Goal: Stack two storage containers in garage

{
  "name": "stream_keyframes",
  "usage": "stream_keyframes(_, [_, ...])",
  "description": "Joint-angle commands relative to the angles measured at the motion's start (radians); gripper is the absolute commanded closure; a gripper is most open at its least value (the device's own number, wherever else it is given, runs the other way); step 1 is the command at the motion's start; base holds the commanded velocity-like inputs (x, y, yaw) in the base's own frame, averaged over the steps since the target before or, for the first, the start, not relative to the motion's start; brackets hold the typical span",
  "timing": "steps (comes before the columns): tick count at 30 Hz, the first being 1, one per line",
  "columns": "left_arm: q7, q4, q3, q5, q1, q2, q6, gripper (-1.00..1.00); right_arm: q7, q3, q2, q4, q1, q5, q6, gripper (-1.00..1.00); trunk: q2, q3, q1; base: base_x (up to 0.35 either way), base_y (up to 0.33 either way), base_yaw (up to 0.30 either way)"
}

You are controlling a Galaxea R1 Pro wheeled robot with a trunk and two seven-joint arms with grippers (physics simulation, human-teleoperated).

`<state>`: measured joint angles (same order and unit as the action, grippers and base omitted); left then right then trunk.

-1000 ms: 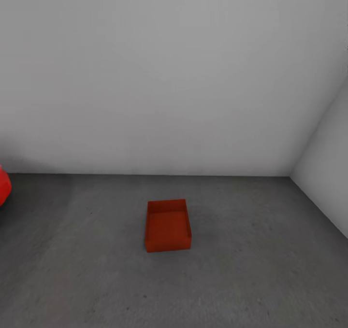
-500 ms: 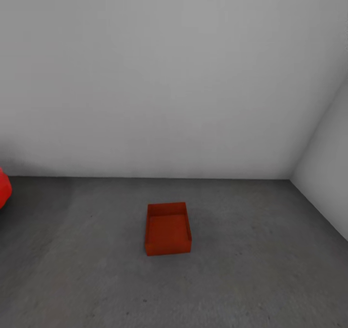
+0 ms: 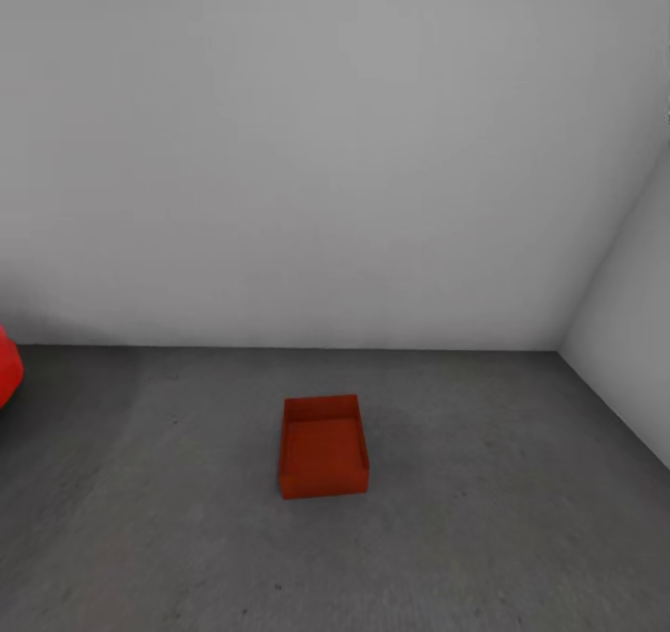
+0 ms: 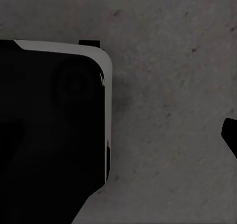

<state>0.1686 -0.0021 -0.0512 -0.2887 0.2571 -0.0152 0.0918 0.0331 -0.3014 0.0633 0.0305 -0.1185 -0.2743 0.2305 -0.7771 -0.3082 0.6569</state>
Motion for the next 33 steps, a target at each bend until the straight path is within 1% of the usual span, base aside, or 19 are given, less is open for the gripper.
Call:
stream_keyframes(1, [0.002,0.000,-0.006,-0.008,0.001,0.000,0.005,-1.00,0.001,-0.008,0.000,0.003,-0.002,-0.008,0.006,-1.00,-0.001,0.000,0.000,0.000,0.000,0.000])
stream_keyframes(15, [0.002,-0.008,-0.003,0.000,0.001,0.003,0.012,-1.00,0.001,-0.008,0.000,0.003,-0.002,-0.009,0.007,-1.00,-0.001,0.023,0.000,0.000,0.000,0.000])
stream_keyframes(25, [0.003,0.002,-0.005,-0.009,0.001,0.002,-0.002,-1.00,0.001,-0.008,0.000,0.003,-0.001,-0.009,0.007,-1.00,-0.001,0.039,0.000,0.000,0.000,0.000])
stream_keyframes(33, [0.002,0.002,-0.005,-0.010,0.001,0.002,-0.001,-1.00,0.001,-0.008,0.000,0.003,-0.002,-0.009,0.007,-1.00,-0.001,0.052,0.000,0.000,0.000,0.000])
